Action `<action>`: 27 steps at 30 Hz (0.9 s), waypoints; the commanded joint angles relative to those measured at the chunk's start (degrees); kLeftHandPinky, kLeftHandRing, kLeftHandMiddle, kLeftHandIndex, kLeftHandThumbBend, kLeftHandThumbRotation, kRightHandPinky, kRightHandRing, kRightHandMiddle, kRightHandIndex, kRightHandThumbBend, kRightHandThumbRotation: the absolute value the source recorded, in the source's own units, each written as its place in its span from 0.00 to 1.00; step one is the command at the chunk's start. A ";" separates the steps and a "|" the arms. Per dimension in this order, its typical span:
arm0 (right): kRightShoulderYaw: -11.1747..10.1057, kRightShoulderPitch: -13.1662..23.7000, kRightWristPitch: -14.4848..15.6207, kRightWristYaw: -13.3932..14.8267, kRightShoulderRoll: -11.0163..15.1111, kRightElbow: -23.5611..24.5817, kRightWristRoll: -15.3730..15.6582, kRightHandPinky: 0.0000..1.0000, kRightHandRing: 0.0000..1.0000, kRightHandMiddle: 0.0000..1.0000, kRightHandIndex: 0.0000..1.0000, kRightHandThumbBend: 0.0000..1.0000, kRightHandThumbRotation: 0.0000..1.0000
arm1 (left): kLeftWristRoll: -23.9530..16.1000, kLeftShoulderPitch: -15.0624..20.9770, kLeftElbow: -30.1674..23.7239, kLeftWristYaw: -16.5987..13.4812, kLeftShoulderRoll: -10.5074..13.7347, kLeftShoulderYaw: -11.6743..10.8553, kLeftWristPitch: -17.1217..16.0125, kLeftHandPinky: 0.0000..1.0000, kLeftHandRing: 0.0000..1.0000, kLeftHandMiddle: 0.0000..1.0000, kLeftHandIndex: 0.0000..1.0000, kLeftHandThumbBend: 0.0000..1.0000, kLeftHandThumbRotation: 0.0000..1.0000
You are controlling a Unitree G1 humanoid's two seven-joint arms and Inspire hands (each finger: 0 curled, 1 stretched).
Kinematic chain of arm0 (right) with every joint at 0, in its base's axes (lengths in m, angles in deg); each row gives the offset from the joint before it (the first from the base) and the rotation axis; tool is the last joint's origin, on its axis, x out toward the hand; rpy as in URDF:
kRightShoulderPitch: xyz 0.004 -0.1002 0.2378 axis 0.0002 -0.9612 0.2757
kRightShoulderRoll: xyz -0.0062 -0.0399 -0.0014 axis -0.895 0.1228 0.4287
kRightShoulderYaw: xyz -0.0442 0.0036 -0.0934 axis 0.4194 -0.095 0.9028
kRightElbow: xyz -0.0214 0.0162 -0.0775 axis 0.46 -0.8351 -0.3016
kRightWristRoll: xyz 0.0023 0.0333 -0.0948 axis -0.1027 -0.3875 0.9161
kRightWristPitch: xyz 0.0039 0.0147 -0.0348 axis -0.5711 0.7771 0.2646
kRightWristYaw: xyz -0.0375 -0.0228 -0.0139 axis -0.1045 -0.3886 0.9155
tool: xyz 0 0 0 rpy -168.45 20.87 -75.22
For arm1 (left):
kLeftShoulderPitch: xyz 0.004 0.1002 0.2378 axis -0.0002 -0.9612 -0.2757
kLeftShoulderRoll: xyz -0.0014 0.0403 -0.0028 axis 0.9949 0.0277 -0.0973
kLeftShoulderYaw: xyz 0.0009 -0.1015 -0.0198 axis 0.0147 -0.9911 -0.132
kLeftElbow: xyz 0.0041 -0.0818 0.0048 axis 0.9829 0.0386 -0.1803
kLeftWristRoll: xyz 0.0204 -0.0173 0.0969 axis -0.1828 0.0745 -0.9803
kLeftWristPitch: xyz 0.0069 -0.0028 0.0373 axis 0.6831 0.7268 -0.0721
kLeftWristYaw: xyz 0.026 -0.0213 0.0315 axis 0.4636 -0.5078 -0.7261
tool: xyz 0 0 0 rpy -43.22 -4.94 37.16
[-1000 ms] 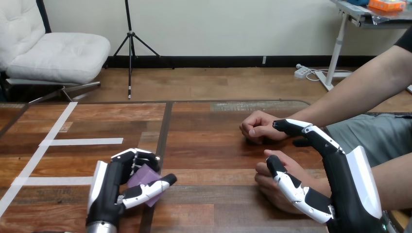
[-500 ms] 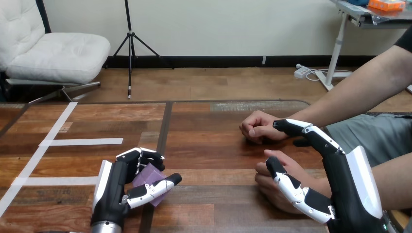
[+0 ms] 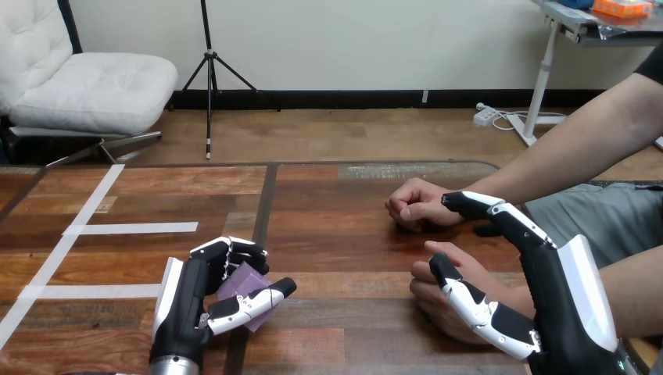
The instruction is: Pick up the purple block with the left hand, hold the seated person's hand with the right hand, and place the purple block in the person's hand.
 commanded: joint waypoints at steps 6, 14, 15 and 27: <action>-1.79 2.40 2.41 0.46 0.63 4.54 0.98 0.70 0.77 0.77 0.75 0.52 0.34 | 0.70 1.00 -2.53 0.66 -1.03 -0.79 -1.90 0.35 0.42 0.49 0.49 0.89 0.20; -2.78 2.11 5.88 -1.53 2.37 6.93 2.64 0.70 0.78 0.79 0.77 0.57 0.28 | 1.28 0.59 -3.46 1.69 -1.31 -1.09 -2.59 0.35 0.42 0.49 0.49 0.88 0.19; -2.90 2.09 6.24 -1.73 2.59 7.19 2.91 0.70 0.78 0.79 0.78 0.58 0.27 | 1.35 0.51 -3.62 1.83 -1.36 -1.12 -2.68 0.35 0.42 0.49 0.49 0.88 0.19; -4.10 1.45 12.59 -6.99 5.90 11.46 5.15 0.70 0.79 0.83 0.82 0.62 0.23 | 3.60 -0.63 -5.66 5.01 -2.45 -1.81 -4.28 0.36 0.43 0.49 0.49 0.87 0.16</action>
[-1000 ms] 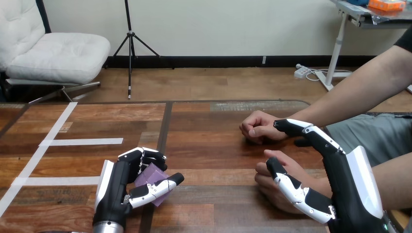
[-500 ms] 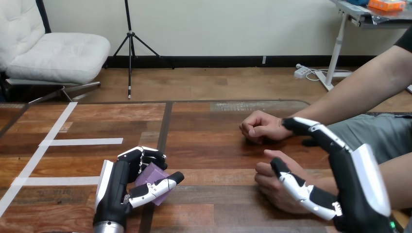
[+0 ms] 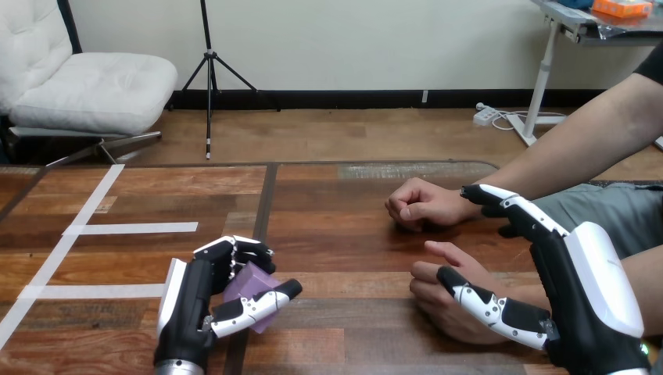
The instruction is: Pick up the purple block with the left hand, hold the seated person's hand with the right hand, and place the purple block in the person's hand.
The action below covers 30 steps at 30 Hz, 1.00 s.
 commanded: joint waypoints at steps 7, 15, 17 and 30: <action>-1.87 1.84 6.01 -5.69 4.44 6.29 2.85 0.75 0.82 0.85 0.84 0.65 0.19 | 1.78 0.55 -4.40 1.82 -1.29 -0.68 -2.98 0.36 0.43 0.49 0.50 0.87 0.15; -2.29 3.25 11.25 -10.08 7.89 7.60 7.44 0.80 0.83 0.85 0.85 0.71 0.16 | 2.23 -0.25 -5.90 2.77 -1.92 -0.81 -3.12 0.36 0.43 0.49 0.50 0.86 0.15; -2.29 3.68 12.35 -11.20 8.74 7.72 8.30 0.80 0.83 0.85 0.85 0.72 0.15 | 2.17 -0.44 -6.24 2.86 -2.01 -0.82 -3.11 0.36 0.43 0.50 0.50 0.86 0.15; -1.67 6.62 18.68 -18.52 13.88 7.33 12.65 0.81 0.82 0.84 0.82 0.78 0.14 | 2.11 -1.36 -7.95 3.28 -2.41 -0.92 -2.81 0.37 0.44 0.50 0.50 0.85 0.14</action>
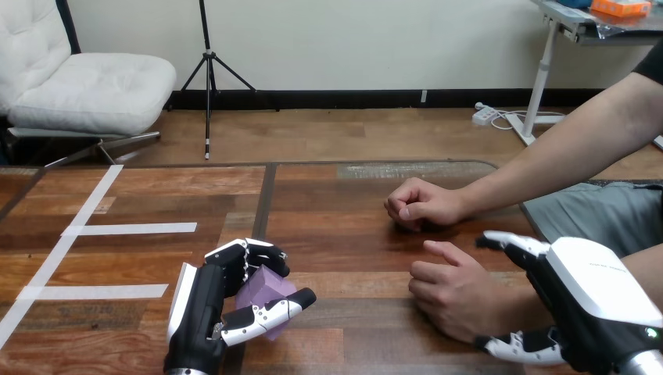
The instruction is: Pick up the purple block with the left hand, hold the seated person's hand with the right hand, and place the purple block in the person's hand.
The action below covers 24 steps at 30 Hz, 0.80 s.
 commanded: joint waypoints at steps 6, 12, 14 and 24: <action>0.22 6.74 3.56 -4.21 4.66 0.83 3.47 0.80 0.82 0.83 0.81 0.81 0.15 | 1.61 1.62 -3.96 0.87 -0.58 -0.86 -1.30 0.37 0.44 0.50 0.50 0.85 0.14; 1.59 8.88 5.55 -6.35 6.32 -1.19 6.41 0.79 0.80 0.82 0.80 0.82 0.14 | 1.91 1.47 -4.21 1.27 -0.75 -0.89 -1.62 0.37 0.44 0.50 0.50 0.85 0.13; 2.07 9.59 6.09 -7.33 7.05 -1.85 7.31 0.78 0.80 0.82 0.80 0.82 0.14 | 1.67 1.41 -4.35 1.10 -0.72 -0.88 -1.58 0.37 0.45 0.50 0.50 0.85 0.13; 3.80 12.19 7.00 -7.98 9.08 -5.41 9.88 0.76 0.79 0.80 0.79 0.83 0.12 | 1.49 1.11 -5.00 1.03 -0.83 -0.87 -1.50 0.37 0.45 0.50 0.50 0.85 0.13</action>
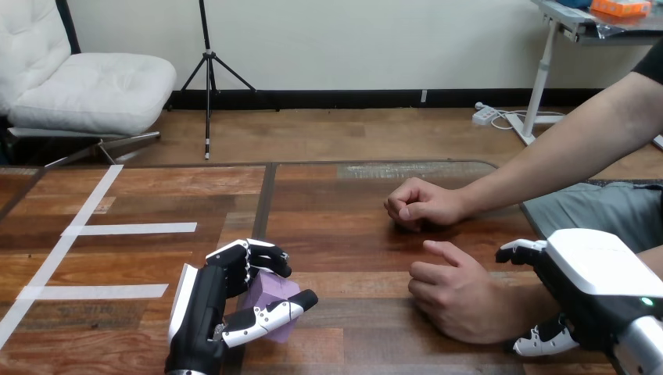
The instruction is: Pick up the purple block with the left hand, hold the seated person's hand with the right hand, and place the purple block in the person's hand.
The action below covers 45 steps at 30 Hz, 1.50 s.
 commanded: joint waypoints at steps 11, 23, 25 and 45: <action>3.13 6.57 3.57 -1.40 2.14 -3.63 4.69 0.77 0.79 0.81 0.79 0.83 0.12 | -0.25 1.56 -4.45 -0.88 -0.21 -0.78 -1.32 0.37 0.45 0.50 0.50 0.85 0.13; 4.54 8.40 5.38 -2.26 2.27 -5.21 7.07 0.76 0.79 0.80 0.78 0.83 0.10 | 0.92 1.41 -4.37 0.09 -0.36 -0.84 -1.53 0.38 0.45 0.51 0.50 0.85 0.11; 4.72 8.62 5.67 -2.33 2.22 -5.39 7.28 0.76 0.79 0.80 0.78 0.83 0.09 | 0.97 1.37 -4.42 0.13 -0.38 -0.87 -1.52 0.38 0.45 0.51 0.50 0.85 0.11; 7.35 11.84 7.54 -6.31 3.18 -8.52 8.93 0.77 0.79 0.79 0.78 0.82 0.07 | 0.57 1.10 -5.08 -0.18 -0.25 -1.15 -1.62 0.37 0.45 0.50 0.50 0.85 0.12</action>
